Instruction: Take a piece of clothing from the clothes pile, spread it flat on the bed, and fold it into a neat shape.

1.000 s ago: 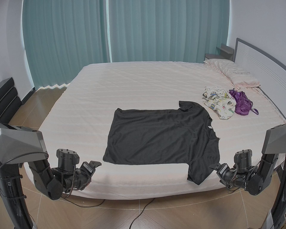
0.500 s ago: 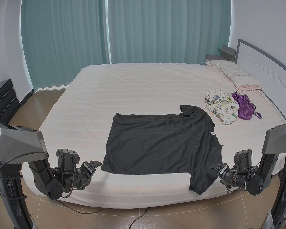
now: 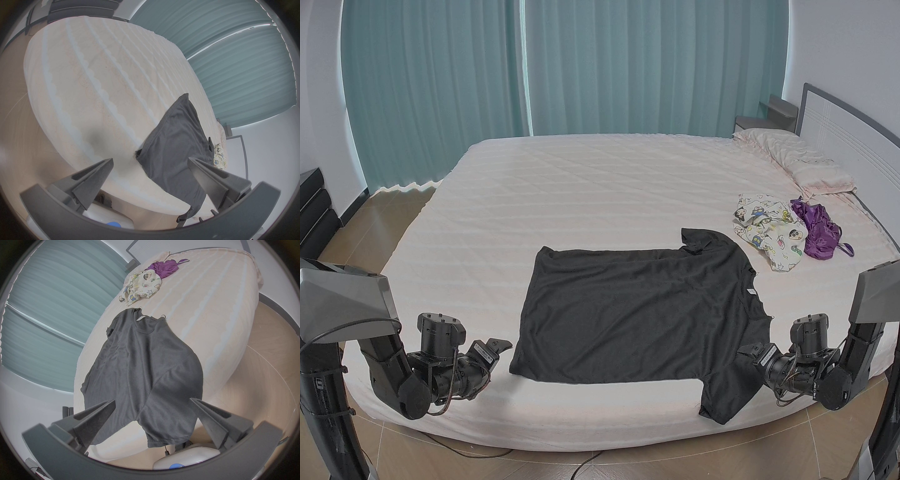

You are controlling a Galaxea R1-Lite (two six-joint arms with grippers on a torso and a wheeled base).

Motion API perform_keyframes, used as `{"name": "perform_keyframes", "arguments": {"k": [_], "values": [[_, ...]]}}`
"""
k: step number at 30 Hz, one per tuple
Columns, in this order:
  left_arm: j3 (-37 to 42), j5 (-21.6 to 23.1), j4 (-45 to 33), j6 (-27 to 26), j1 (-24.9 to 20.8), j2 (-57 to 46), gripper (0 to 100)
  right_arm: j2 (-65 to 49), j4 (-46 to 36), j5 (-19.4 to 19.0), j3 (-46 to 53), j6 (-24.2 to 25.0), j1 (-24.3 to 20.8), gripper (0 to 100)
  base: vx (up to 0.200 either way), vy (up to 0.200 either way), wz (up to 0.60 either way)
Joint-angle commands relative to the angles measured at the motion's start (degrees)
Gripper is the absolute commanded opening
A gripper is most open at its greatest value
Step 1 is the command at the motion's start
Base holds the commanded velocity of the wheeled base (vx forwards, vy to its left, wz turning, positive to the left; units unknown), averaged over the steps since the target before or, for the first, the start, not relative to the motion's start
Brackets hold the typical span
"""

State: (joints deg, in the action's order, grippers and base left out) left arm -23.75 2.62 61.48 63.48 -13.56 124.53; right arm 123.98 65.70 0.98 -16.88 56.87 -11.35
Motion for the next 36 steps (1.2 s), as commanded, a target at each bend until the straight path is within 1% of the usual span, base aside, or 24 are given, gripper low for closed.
{"name": "perform_keyframes", "arguments": {"k": [1, 2, 14, 32, 35, 36], "values": [[0.1, -0.1, 0.0, -0.1, -0.1, 0.2, 100, 0.0, 0.0, 0.1, 0.0, 0.0, -0.2, 100, 0.200, 0.000, 0.00], [0.1, -0.2, 0.0, -0.1, -0.1, 0.2, 100, 0.0, 0.0, 0.0, 0.0, 0.0, -0.2, 100, 0.200, 0.000, 0.00], [-0.1, -0.1, 0.0, 0.4, 0.6, 0.2, 100, 0.0, 0.0, 0.1, -0.1, 0.0, -0.2, 100, 0.000, 0.000, 0.00], [1.1, -0.2, 0.0, -0.2, 0.4, 0.0, 100, 0.0, 0.0, 0.3, -0.1, 0.0, -0.2, 100, 0.000, -0.200, 0.00], [2.1, -1.0, 0.0, -2.8, 1.2, -0.2, 100, 0.2, 0.0, 0.3, 0.0, -0.1, -0.2, 100, 0.000, 0.000, 0.00], [2.9, -1.2, -0.1, -5.6, 1.8, -0.1, 100, 0.3, 0.0, 0.3, 0.0, -0.1, -0.2, 100, 0.000, 0.000, 0.00]]}}
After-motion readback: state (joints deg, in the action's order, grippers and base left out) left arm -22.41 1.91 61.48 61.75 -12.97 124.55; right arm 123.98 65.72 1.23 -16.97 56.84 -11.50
